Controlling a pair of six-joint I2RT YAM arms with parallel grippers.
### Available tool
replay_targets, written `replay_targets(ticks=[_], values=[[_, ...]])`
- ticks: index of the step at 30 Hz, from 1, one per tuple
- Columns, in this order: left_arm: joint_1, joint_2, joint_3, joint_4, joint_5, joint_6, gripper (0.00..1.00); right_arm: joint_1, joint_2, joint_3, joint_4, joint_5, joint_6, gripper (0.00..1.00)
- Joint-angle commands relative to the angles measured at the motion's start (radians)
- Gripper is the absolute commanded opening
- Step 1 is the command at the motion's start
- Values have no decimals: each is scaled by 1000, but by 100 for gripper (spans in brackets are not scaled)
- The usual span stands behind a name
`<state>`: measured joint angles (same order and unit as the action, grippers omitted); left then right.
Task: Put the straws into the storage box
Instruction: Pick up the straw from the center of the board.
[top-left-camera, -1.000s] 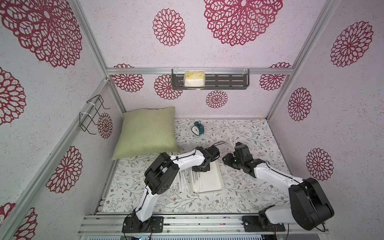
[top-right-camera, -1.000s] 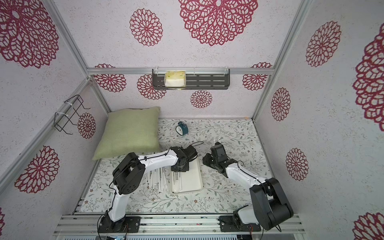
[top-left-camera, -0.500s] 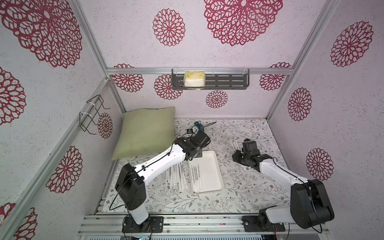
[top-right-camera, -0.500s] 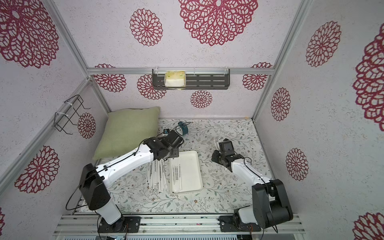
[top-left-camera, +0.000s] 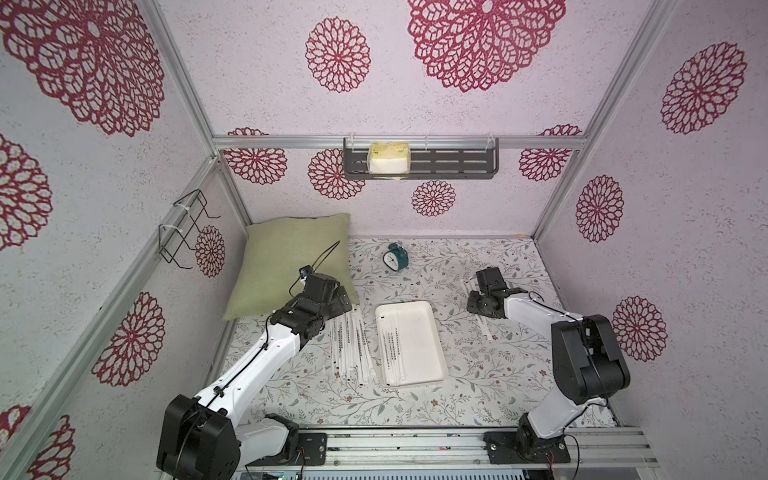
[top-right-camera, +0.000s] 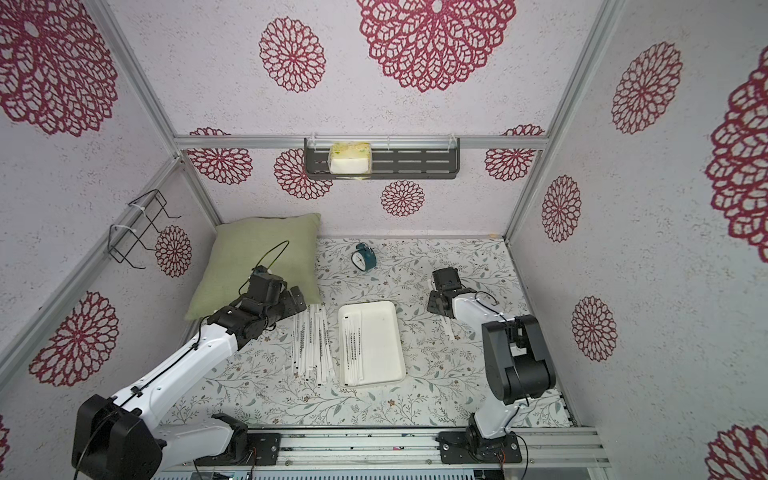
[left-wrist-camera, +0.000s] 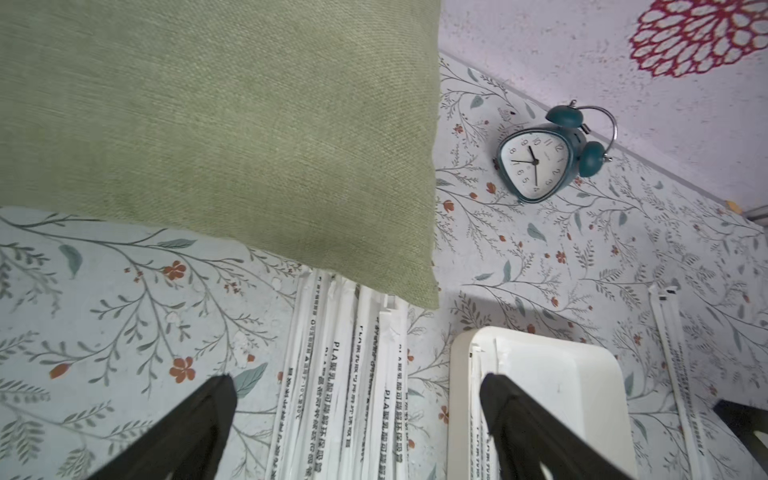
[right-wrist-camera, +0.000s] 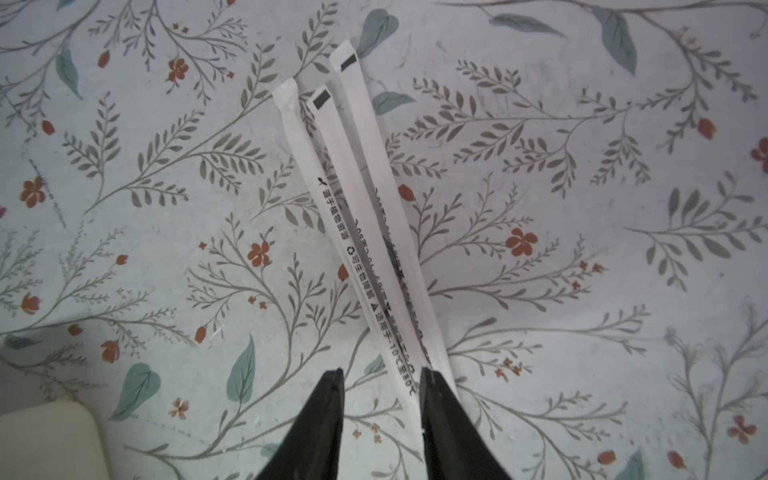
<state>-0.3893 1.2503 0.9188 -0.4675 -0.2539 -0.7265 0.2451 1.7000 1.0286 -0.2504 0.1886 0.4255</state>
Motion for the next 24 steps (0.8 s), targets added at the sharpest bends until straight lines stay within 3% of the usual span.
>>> replay_targets(ticks=[1,8,12,19,24], values=[[2,12,-34,84,63,2,99,2,47,63,13,44,-37,38],[-3,42,-76,127,106,-51,96,9,129,86,29,18,-21,38],[-6,50,-88,137,112,-59,95,66,119,45,24,-1,2,37],[-13,61,-90,150,124,-68,94,178,-24,-76,-6,-78,104,37],[-21,88,-75,157,144,-65,94,148,-117,-53,-69,-111,104,44]])
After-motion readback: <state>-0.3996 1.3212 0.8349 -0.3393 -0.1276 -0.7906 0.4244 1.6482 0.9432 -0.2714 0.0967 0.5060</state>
